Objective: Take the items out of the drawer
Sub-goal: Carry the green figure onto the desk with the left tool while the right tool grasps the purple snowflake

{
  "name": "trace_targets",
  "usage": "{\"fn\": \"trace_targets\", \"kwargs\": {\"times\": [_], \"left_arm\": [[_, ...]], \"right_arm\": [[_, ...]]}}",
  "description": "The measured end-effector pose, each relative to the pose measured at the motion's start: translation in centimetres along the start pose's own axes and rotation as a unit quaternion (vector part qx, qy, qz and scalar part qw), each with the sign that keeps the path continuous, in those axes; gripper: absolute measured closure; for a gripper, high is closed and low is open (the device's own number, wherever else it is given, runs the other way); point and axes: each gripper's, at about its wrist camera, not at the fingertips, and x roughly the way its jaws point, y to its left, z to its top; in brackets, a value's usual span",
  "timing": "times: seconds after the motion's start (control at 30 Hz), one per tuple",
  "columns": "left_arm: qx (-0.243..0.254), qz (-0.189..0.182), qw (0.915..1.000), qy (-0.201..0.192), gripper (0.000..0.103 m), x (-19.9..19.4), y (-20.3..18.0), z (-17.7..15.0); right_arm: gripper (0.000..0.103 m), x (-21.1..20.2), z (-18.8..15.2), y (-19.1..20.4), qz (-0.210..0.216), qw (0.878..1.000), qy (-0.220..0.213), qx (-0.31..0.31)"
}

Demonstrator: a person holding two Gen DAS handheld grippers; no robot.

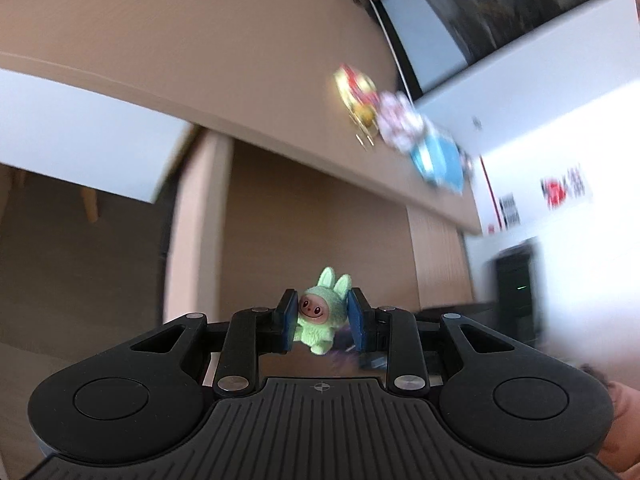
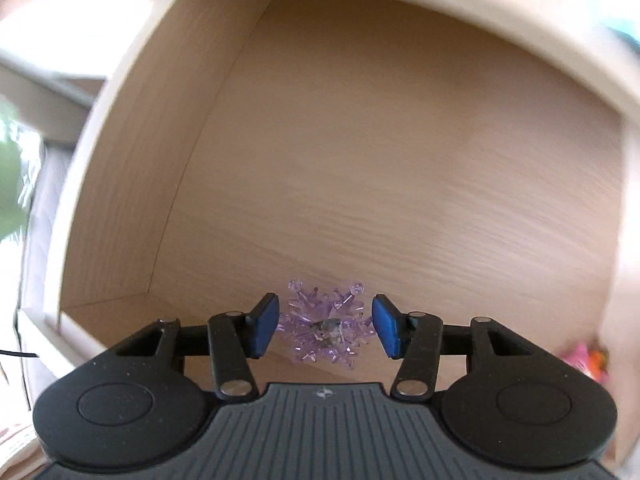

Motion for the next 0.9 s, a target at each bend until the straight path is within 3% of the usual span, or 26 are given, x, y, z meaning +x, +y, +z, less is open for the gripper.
{"fn": "trace_targets", "kwargs": {"times": [0.13,0.23,0.43,0.57,0.67,0.77,0.9], "left_arm": [[0.038,-0.006,0.9989,0.025,0.073,2.2,-2.6,0.5],[0.063,0.004,0.9979,0.016,0.073,2.7,-4.4,2.3],[0.079,0.056,0.9921,-0.079,0.073,3.4,-6.8,8.6],[0.107,0.106,0.9815,-0.119,0.073,5.9,-7.3,12.2],[0.092,0.123,0.9813,-0.115,0.072,8.1,-6.3,13.8],[0.082,0.120,0.9814,-0.125,0.072,9.2,-6.1,14.2],[0.115,0.135,0.9746,-0.137,0.071,9.7,-6.7,13.3]], "right_arm": [[0.052,-4.9,-2.8,-3.7,0.009,0.996,-0.068,0.054],[0.052,-7.9,-4.9,-6.0,0.006,0.990,-0.116,0.085],[0.052,-11.5,-5.3,-12.0,0.007,0.969,-0.195,0.150],[0.052,-11.5,-6.8,-11.9,0.023,0.958,-0.213,0.192],[0.052,-12.3,-7.5,-12.2,0.012,0.955,-0.226,0.190],[0.052,-12.4,-7.9,-12.6,0.014,0.954,-0.229,0.192],[0.052,-12.2,-7.7,-13.0,-0.007,0.958,-0.223,0.182]]}}
